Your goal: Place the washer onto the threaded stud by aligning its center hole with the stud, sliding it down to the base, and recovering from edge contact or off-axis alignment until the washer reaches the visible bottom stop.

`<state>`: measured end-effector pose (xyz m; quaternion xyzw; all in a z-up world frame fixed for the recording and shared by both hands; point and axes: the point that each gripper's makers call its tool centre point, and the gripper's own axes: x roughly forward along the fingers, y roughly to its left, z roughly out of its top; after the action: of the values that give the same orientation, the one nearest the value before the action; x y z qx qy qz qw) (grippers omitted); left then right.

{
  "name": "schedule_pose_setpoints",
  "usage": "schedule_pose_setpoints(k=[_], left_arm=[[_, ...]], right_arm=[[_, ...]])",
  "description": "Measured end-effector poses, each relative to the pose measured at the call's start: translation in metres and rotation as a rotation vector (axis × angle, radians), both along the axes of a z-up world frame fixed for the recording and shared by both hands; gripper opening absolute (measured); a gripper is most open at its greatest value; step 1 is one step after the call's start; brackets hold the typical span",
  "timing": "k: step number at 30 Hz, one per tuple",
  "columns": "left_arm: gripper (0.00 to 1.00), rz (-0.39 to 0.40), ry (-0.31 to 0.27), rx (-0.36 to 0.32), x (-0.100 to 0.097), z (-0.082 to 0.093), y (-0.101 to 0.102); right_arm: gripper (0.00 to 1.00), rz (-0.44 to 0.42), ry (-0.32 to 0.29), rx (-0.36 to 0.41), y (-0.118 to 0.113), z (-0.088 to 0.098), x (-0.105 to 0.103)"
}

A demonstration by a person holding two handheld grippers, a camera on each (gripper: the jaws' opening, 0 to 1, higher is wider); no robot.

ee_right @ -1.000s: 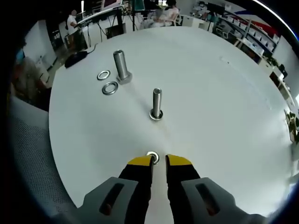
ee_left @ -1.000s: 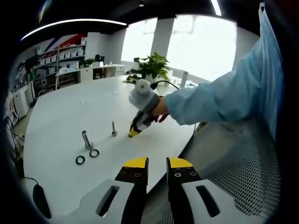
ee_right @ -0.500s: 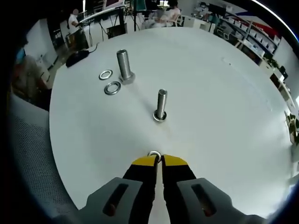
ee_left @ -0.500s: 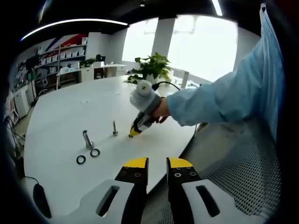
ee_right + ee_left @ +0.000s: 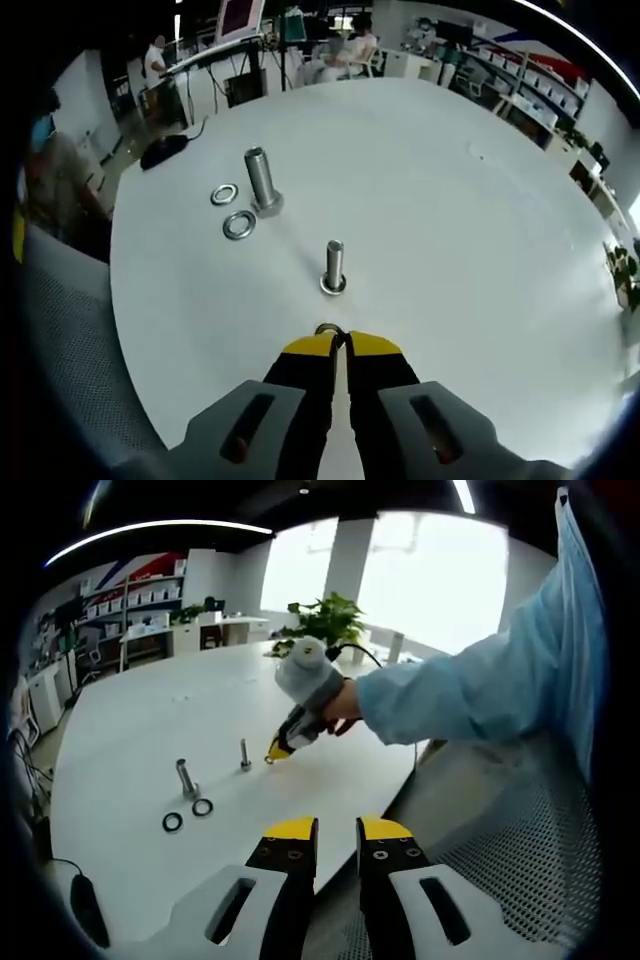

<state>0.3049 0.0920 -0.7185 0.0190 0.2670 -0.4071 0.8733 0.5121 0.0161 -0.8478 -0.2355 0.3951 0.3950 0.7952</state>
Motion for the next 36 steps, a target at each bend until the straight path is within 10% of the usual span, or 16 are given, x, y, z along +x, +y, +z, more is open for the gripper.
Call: schedule_pose_setpoints(k=[36], left_arm=[[0.13, -0.010, 0.002, -0.001, -0.002, 0.000, -0.002]], right_arm=[[0.06, -0.006, -0.090, 0.109, 0.027, 0.038, 0.019]])
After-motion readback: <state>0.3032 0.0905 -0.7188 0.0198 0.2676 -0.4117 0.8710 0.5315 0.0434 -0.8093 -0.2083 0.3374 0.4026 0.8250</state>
